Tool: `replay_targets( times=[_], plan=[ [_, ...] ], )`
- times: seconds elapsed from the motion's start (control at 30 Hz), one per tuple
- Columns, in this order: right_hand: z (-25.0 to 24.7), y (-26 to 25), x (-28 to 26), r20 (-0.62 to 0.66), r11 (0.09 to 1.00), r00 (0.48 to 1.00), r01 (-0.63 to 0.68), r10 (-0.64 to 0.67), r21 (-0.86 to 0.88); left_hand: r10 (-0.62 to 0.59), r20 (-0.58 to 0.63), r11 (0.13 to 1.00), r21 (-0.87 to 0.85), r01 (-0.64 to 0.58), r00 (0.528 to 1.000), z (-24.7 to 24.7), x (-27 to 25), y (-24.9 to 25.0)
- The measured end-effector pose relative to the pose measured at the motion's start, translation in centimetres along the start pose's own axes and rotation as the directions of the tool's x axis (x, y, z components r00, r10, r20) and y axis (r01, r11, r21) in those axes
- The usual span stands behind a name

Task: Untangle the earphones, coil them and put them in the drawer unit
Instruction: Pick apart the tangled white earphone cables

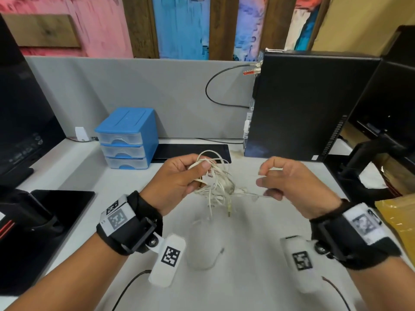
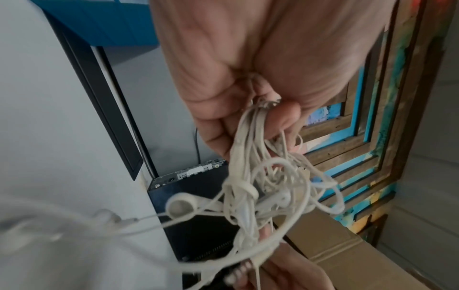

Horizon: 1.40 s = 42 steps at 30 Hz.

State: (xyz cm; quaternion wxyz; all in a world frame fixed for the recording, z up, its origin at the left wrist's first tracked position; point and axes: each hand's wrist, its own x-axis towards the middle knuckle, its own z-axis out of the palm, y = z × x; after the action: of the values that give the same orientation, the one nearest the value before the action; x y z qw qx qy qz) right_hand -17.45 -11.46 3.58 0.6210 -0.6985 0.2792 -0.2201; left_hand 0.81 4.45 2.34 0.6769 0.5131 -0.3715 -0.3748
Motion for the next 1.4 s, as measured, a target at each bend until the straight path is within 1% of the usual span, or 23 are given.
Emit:
replay_targets(
  times=[0.03,0.1,0.13,0.2,0.27,0.33,0.47,0.53,0.57,0.6,0.63,0.67,0.73,0.77,0.8,0.9,0.97,1.07,1.13,1.2,1.27,1.33,1.4],
  plan=[
    [0.2,0.0,-0.1,-0.079,0.975,0.995,0.035,-0.054,-0.218,-0.017,0.012,1.000,0.014,0.017,1.000,0.0,0.0,-0.3],
    [0.5,0.2,0.1,-0.211,0.943,0.974,0.013,-0.087,-0.332,-0.040,0.051,0.998,0.058,0.037,0.998,0.4,-0.1,-1.0],
    [0.5,0.2,0.2,-0.243,0.972,0.970,-0.045,-0.012,-0.231,-0.049,0.061,0.996,0.081,0.044,0.997,0.5,-0.1,-1.3],
    [-0.3,-0.1,0.6,-0.212,0.972,0.960,-0.147,0.185,0.182,-0.068,0.055,0.993,0.099,0.062,0.996,0.6,-0.1,-1.6],
    [-1.8,-0.9,0.8,-0.153,0.832,0.955,-0.137,0.256,0.537,-0.082,0.027,0.994,0.080,0.079,0.996,0.2,0.1,-1.6],
    [-3.1,-1.4,0.7,-0.137,0.733,0.971,-0.053,0.197,0.678,-0.100,-0.017,0.994,0.042,0.100,0.995,-0.2,0.4,-1.5],
    [-3.7,-1.5,0.7,-0.116,0.721,0.993,0.088,-0.010,0.688,-0.177,-0.074,0.984,-0.035,0.175,0.981,-0.6,0.8,-1.3],
    [-3.7,-1.1,0.9,-0.250,0.843,0.963,0.219,-0.104,0.492,-0.205,-0.110,0.978,-0.065,0.199,0.973,-1.0,0.9,-1.3],
    [-3.8,-0.9,1.0,-0.336,0.928,0.919,0.293,-0.206,0.232,-0.212,-0.128,0.976,-0.085,0.202,0.969,-1.3,1.0,-1.3],
    [-4.1,-0.6,1.1,-0.376,0.938,0.860,0.324,-0.346,-0.122,-0.215,-0.142,0.974,-0.107,0.201,0.966,-1.6,1.1,-1.3],
    [-4.5,-0.1,1.1,-0.346,0.835,0.808,0.294,-0.476,-0.465,-0.217,-0.153,0.972,-0.127,0.199,0.964,-1.9,1.2,-1.2],
    [-5.0,0.2,1.1,-0.309,0.670,0.766,0.205,-0.564,-0.714,-0.222,-0.161,0.970,-0.142,0.200,0.962,-2.2,1.3,-1.0],
    [-6.2,1.0,1.2,-0.290,0.399,0.697,-0.005,-0.656,-0.917,-0.234,-0.172,0.966,-0.155,0.208,0.957,-2.8,1.4,-0.7],
    [-6.8,1.6,1.5,-0.315,0.359,0.704,-0.092,-0.637,-0.929,-0.237,-0.178,0.965,-0.159,0.210,0.955,-3.0,1.5,-0.6],
    [-7.3,1.9,1.8,-0.361,0.383,0.740,-0.151,-0.567,-0.911,-0.240,-0.185,0.963,-0.166,0.211,0.953,-3.2,1.5,-0.4],
    [-8.2,2.4,2.2,-0.393,0.572,0.862,-0.155,-0.320,-0.805,-0.240,-0.203,0.959,-0.199,0.200,0.949,-3.4,1.5,-0.1],
    [-7.5,2.5,1.9,-0.365,0.701,0.905,-0.114,-0.220,-0.704,-0.227,-0.195,0.960,-0.209,0.186,0.954,-3.3,1.5,0.2],
    [-5.0,2.5,2.0,-0.301,0.864,0.916,0.088,-0.266,-0.496,-0.192,-0.176,0.964,-0.218,0.152,0.966,-3.1,1.4,0.6],
    [-3.0,2.6,2.1,-0.246,0.911,0.929,0.171,-0.276,-0.374,-0.158,-0.163,0.966,-0.232,0.118,0.974,-3.0,1.3,0.9],
    [-1.6,2.8,1.9,-0.178,0.927,0.971,0.089,-0.162,-0.363,-0.122,-0.160,0.960,-0.268,0.076,0.980,-3.0,1.1,1.3],
    [-0.4,2.7,1.0,-0.008,0.880,0.997,-0.068,0.073,-0.469,-0.094,-0.189,0.958,-0.285,0.038,0.977,-3.0,1.0,1.6],
    [0.8,3.0,0.0,0.138,0.792,0.955,-0.132,0.263,-0.597,-0.080,-0.220,0.962,-0.274,0.017,0.972,-2.9,0.9,1.6],
    [2.3,3.3,-0.6,0.072,0.708,0.989,-0.043,0.132,-0.705,-0.073,-0.217,0.965,-0.262,0.013,0.973,-2.7,0.8,1.6]
  ],
)
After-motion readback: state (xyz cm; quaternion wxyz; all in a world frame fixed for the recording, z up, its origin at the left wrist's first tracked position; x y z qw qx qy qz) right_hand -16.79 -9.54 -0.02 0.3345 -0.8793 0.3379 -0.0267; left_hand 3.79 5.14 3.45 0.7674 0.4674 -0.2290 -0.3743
